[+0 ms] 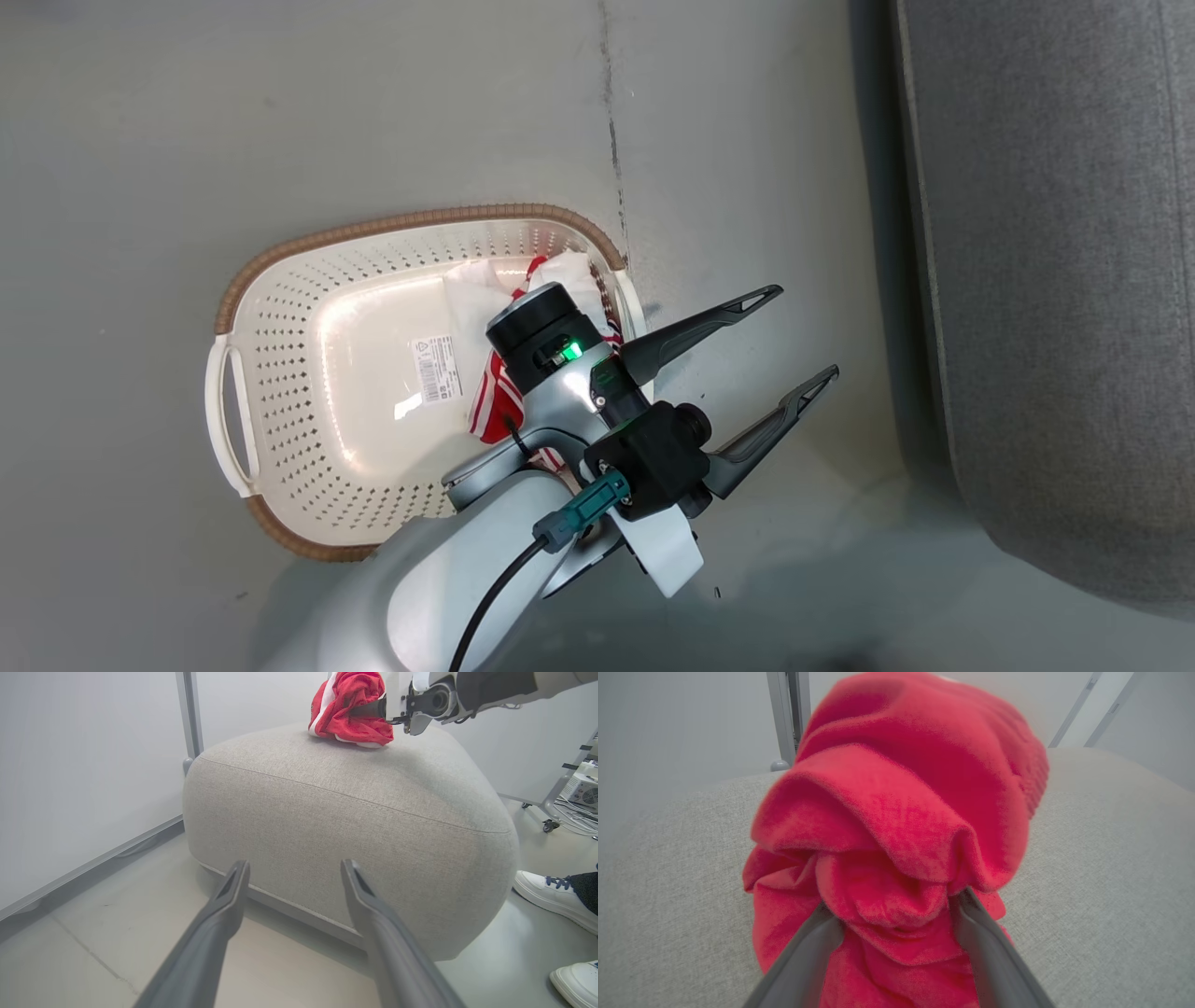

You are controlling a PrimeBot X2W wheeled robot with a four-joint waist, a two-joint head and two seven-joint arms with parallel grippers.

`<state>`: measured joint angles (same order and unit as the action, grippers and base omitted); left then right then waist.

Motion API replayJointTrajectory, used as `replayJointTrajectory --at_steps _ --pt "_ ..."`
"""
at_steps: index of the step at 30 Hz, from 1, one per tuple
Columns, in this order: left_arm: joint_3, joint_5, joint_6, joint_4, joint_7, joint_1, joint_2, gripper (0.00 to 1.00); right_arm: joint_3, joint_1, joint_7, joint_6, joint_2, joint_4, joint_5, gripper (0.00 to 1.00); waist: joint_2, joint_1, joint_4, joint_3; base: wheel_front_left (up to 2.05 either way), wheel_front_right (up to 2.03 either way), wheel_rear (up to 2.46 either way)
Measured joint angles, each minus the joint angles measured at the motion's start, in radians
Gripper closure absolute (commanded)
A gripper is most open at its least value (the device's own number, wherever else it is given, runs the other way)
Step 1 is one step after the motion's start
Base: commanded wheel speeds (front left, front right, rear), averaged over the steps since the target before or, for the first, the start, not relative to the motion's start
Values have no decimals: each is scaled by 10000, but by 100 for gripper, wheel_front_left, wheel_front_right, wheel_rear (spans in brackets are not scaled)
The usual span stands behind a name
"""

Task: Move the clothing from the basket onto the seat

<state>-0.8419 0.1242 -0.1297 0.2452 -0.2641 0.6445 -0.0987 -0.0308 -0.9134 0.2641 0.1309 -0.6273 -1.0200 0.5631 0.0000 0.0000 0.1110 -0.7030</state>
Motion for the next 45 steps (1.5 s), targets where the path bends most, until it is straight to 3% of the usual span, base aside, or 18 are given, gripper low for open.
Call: replayJointTrajectory --at_steps 11,16,21,33,45 --pt "286 291 0 148 0 -530 249 0 984 490 0 -2 -161 182 173 0 0 0 85 1226 0 0 0" --pt "593 362 0 215 0 -983 412 0 1336 1253 -2 -2 -272 765 686 0 0 0 206 2234 0 0 0" --pt "951 424 -2 230 0 -1452 466 0 1011 1672 -2 -2 -449 2059 928 0 0 0 325 3126 0 0 0" --pt "1831 911 276 79 0 -2880 497 0 836 3194 0 -2 347 5810 621 0 0 0 516 5069 0 0 0" --pt "2869 1227 729 -58 -2 -3829 500 0 1480 5471 0 -2 1534 7752 550 0 0 0 -149 6342 0 0 0"
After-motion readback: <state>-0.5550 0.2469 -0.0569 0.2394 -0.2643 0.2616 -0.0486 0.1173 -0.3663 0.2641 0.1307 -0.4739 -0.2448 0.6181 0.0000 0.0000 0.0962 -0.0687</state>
